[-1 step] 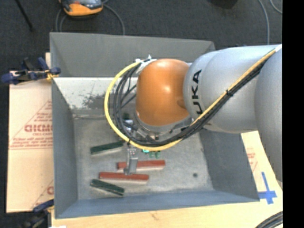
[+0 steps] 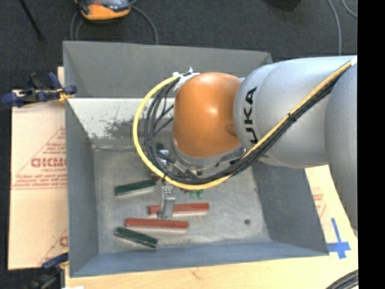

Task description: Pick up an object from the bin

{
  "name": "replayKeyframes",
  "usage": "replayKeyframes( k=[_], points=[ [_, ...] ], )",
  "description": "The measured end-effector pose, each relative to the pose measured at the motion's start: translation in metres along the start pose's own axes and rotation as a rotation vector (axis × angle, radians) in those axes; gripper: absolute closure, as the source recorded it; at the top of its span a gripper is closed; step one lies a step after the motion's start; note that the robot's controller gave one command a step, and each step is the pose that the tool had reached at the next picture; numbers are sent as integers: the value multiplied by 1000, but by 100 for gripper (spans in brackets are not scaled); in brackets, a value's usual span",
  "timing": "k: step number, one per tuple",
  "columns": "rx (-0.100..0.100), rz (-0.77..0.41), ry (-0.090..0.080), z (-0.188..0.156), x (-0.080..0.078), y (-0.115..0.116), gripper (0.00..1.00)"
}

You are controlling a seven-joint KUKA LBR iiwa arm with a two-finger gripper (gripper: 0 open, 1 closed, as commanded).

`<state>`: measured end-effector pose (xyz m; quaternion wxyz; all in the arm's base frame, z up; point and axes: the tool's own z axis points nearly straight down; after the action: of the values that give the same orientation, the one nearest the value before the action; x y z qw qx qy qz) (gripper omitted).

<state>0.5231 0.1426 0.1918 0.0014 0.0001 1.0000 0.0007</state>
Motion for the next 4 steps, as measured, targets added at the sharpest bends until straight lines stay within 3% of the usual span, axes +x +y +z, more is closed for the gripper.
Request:
replayKeyframes(
  k=[1,2,3,4],
  points=[
    [-2,19,-6,52,7,-26,0],
    [1,57,6,80,15,-40,0],
    [0,91,1,63,21,-43,0],
    [0,106,1,122,25,-42,0]
  ],
)
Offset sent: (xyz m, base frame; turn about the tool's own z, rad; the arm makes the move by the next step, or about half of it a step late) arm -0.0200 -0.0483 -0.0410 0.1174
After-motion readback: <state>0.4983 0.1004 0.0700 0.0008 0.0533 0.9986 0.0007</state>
